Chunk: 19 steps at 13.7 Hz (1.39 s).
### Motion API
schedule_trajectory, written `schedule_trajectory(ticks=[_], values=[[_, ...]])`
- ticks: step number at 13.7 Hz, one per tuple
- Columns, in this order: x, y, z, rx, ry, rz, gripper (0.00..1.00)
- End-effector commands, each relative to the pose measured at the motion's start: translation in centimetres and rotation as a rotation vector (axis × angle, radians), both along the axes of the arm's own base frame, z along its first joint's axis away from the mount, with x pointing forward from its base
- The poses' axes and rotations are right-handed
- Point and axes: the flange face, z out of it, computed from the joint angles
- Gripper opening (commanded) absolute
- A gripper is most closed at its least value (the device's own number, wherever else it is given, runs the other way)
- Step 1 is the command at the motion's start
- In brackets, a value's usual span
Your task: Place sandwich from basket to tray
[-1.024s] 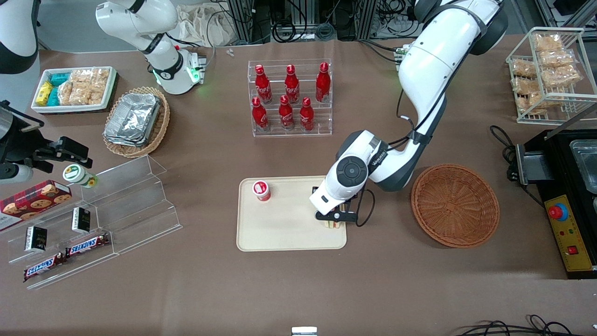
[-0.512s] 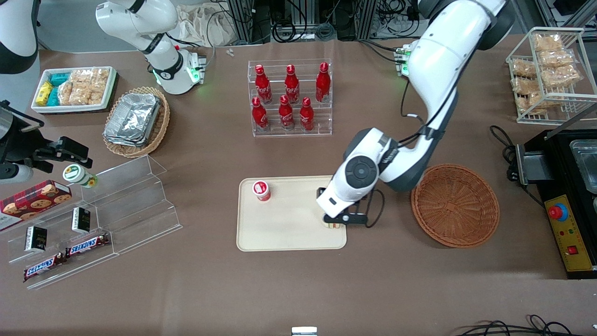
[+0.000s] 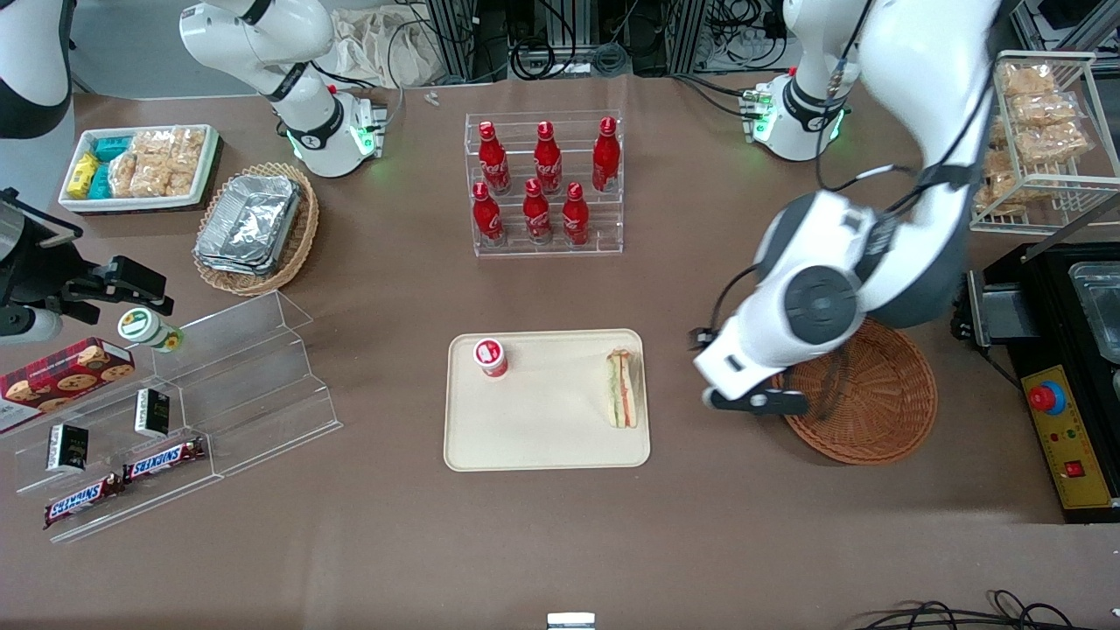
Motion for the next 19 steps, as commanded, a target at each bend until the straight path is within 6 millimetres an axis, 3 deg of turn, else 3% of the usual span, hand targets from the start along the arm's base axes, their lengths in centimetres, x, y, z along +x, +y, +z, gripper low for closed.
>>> schedule_trajectory(ticks=[1,5,7,10,16,19], values=[[-0.3,4.7,3.5,0.008,-0.001,-0.016,0.99],[-1.3,10.9,9.4,0.019,-0.021,-0.002,0.99],[-1.5,14.1,11.2,0.025,-0.032,0.049,0.99],[-2.2,16.7,13.6,0.031,-0.062,0.094,0.99],[-2.0,19.9,14.0,0.045,-0.071,0.141,1.00],[-1.9,20.1,14.0,0.036,-0.070,0.151,1.00]])
